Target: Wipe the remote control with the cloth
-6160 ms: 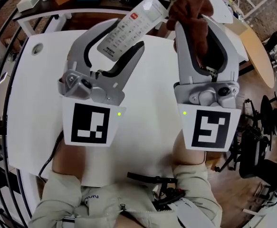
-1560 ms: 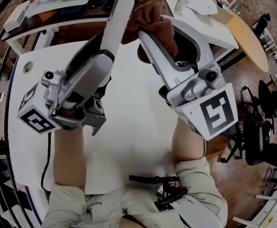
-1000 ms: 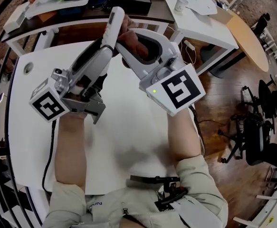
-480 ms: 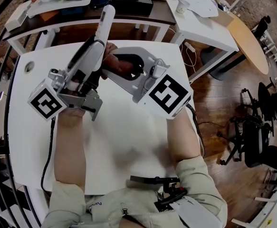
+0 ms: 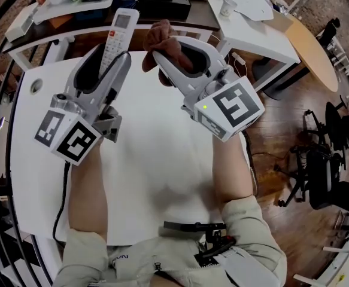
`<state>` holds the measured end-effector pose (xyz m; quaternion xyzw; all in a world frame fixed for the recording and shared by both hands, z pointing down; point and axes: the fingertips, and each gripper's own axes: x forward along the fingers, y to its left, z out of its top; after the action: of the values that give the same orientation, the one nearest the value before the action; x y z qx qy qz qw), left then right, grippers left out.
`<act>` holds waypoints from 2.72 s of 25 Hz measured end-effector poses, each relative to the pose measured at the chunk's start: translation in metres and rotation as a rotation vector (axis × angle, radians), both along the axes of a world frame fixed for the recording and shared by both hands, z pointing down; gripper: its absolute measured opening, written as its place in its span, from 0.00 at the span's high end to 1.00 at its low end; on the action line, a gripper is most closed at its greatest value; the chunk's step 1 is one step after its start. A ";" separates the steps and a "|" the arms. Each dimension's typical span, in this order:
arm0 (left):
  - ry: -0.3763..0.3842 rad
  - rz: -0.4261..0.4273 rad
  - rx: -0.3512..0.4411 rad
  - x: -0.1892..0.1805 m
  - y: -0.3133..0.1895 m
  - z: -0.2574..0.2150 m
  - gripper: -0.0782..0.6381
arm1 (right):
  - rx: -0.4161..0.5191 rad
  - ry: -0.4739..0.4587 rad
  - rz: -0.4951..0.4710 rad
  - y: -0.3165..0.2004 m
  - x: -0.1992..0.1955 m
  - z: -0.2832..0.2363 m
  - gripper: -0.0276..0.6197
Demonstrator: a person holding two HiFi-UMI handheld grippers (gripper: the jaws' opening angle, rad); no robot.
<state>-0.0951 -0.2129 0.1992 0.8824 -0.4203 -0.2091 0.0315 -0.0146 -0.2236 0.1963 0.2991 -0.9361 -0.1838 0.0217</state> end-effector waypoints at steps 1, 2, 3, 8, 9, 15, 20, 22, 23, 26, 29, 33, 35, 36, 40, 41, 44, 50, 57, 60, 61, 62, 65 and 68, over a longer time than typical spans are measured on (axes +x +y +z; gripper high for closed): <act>-0.052 -0.040 0.016 0.001 0.000 0.001 0.55 | -0.001 -0.019 0.017 -0.002 0.003 -0.002 0.79; -0.102 -0.075 0.034 0.002 0.000 0.002 0.55 | 0.002 -0.037 0.029 -0.004 0.005 -0.004 0.79; -0.158 -0.108 0.051 0.004 0.000 0.003 0.55 | 0.009 -0.052 0.040 -0.004 0.006 -0.007 0.79; -0.408 -0.197 0.140 0.021 0.002 0.008 0.55 | 0.087 -0.087 0.094 -0.003 0.010 -0.018 0.79; -0.435 -0.204 0.151 0.025 0.003 0.008 0.55 | 0.092 -0.087 0.096 -0.003 0.010 -0.018 0.79; -0.477 -0.262 0.158 0.033 0.006 0.004 0.55 | 0.053 -0.040 0.032 0.002 0.001 -0.008 0.79; -0.493 -0.304 0.158 0.025 0.004 0.004 0.55 | 0.054 0.079 -0.070 0.017 -0.024 0.007 0.79; -0.516 -0.322 0.168 0.023 0.003 0.004 0.55 | 0.036 0.100 -0.094 0.019 -0.028 0.012 0.79; -0.531 -0.328 0.175 0.024 0.003 0.004 0.55 | 0.029 0.105 -0.098 0.019 -0.028 0.014 0.79; -0.592 -0.347 0.206 0.026 0.003 0.005 0.55 | 0.026 0.119 -0.091 0.018 -0.026 0.015 0.79; -0.679 -0.373 0.234 0.029 0.003 0.006 0.55 | 0.040 0.110 -0.058 0.015 -0.020 0.008 0.79; -0.769 -0.416 0.233 0.030 0.001 0.011 0.55 | 0.111 0.050 0.053 0.009 -0.003 -0.015 0.79; -0.812 -0.434 0.239 0.032 0.000 0.014 0.55 | 0.158 0.022 0.117 0.009 0.005 -0.027 0.79; -0.830 -0.442 0.244 0.034 0.000 0.016 0.55 | 0.178 0.016 0.143 0.009 0.008 -0.031 0.79; -0.866 -0.460 0.254 0.042 0.000 0.023 0.55 | 0.229 0.051 0.202 0.008 0.011 -0.033 0.79; -0.874 -0.461 0.257 0.044 0.001 0.024 0.55 | 0.232 0.065 0.203 0.008 0.009 -0.032 0.79; -0.886 -0.462 0.267 0.046 0.002 0.025 0.55 | 0.231 0.107 0.179 0.010 0.000 -0.024 0.79; -0.889 -0.476 0.260 0.042 0.000 0.025 0.55 | 0.201 0.271 0.084 0.024 -0.025 0.002 0.79; -0.949 -0.496 0.268 0.042 -0.002 0.030 0.55 | 0.164 0.379 -0.030 0.042 -0.044 0.022 0.79; -0.905 -0.467 0.257 0.041 -0.004 0.030 0.55 | 0.158 0.326 -0.047 0.039 -0.042 0.017 0.79; -0.875 -0.454 0.249 0.040 -0.005 0.028 0.55 | 0.158 0.284 -0.042 0.037 -0.040 0.012 0.79; -0.844 -0.444 0.234 0.037 -0.007 0.027 0.55 | 0.156 0.229 -0.028 0.033 -0.036 0.006 0.79; -0.754 -0.439 0.171 0.025 -0.014 0.031 0.55 | 0.125 0.061 0.053 0.015 -0.017 -0.009 0.79; -0.657 -0.440 0.093 0.011 -0.022 0.040 0.55 | 0.060 -0.057 0.130 -0.009 0.007 -0.010 0.79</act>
<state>-0.0844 -0.2353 0.2392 0.7918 -0.5769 0.0640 -0.1901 -0.0074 -0.2321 0.1861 0.3651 -0.9090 -0.2011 -0.0020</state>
